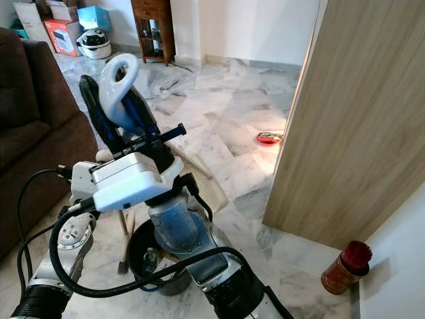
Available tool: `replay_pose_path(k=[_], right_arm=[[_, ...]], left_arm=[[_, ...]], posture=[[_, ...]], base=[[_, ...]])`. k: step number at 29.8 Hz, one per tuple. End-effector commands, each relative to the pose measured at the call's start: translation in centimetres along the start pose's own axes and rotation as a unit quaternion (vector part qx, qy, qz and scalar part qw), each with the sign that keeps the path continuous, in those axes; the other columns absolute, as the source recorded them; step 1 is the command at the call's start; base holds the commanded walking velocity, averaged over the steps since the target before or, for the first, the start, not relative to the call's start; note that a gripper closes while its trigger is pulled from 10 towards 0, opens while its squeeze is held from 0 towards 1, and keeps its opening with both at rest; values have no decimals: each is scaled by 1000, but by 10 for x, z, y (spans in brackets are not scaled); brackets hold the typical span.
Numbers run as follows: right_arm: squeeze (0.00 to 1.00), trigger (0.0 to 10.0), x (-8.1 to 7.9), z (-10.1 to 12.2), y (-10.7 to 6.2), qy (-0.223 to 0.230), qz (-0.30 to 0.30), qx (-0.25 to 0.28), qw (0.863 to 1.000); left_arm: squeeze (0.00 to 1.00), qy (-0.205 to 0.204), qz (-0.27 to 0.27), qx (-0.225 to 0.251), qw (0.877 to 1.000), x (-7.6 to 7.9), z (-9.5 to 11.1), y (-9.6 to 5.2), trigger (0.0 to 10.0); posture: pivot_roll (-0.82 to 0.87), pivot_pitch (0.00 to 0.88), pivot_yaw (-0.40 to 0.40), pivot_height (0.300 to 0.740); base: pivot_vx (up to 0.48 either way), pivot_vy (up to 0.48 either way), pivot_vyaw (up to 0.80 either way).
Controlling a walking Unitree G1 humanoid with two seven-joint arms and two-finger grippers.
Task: Sweep floor
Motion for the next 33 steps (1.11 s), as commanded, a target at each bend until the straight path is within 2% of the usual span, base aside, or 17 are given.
replay_pose_path(k=[1,9,11,12,13,16,25,29,30,31,33], right_arm=[[0,10000,-3,28,15,4,7,69,998],[0,10000,-7,31,14,-18,18,79,997],[0,10000,-7,30,15,-12,18,75,997],[0,10000,-5,23,15,30,3,50,998],[0,10000,-3,20,15,48,-6,40,998],[0,10000,-2,22,15,24,0,50,998],[0,10000,0,24,15,16,-4,55,998],[0,10000,13,12,14,-43,-17,37,998],[0,10000,21,4,12,-60,-22,22,998],[0,10000,40,-11,7,-88,-42,-5,995],[0,10000,55,-20,2,-99,-62,-25,993]], left_arm=[[0,7,5,26,1000,-3,12,6,10000],[0,7,4,26,1000,-3,11,7,10000],[0,7,4,26,1000,-3,12,7,10000],[0,7,3,26,1000,-3,12,7,10000],[0,7,3,27,1000,-3,12,7,10000],[0,7,3,26,1000,-3,11,7,10000],[0,6,1,27,1000,-2,12,7,10000],[0,6,0,26,1000,-2,12,7,10000],[0,6,-1,26,1000,-1,11,7,10000],[0,5,-3,25,1000,0,11,7,10000],[0,4,-5,25,1000,0,10,7,10000]], posture=[[52,0,37,740],[52,0,38,740],[52,0,37,740],[52,0,38,740],[52,0,38,740],[53,0,37,740],[53,0,38,740],[53,0,38,740],[53,0,38,740],[51,0,39,740],[47,0,39,740]], base=[[0,0,0],[0,0,0],[0,0,0],[0,0,0],[0,0,0],[0,0,0],[0,0,0],[0,0,0],[0,0,0],[0,0,0],[0,0,0]])
Point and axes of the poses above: a point about 5 cm out from each wrist's last joint towards the gripper, its own y axis pointing out of the wrist towards the gripper, its own z axis along the axis of the wrist's last joint, x = y × z, the point moved 4 cm from there along y, pointing out of the wrist towards the gripper, and after that the axes turned 12 degrees about y, right-handed, at the moved point
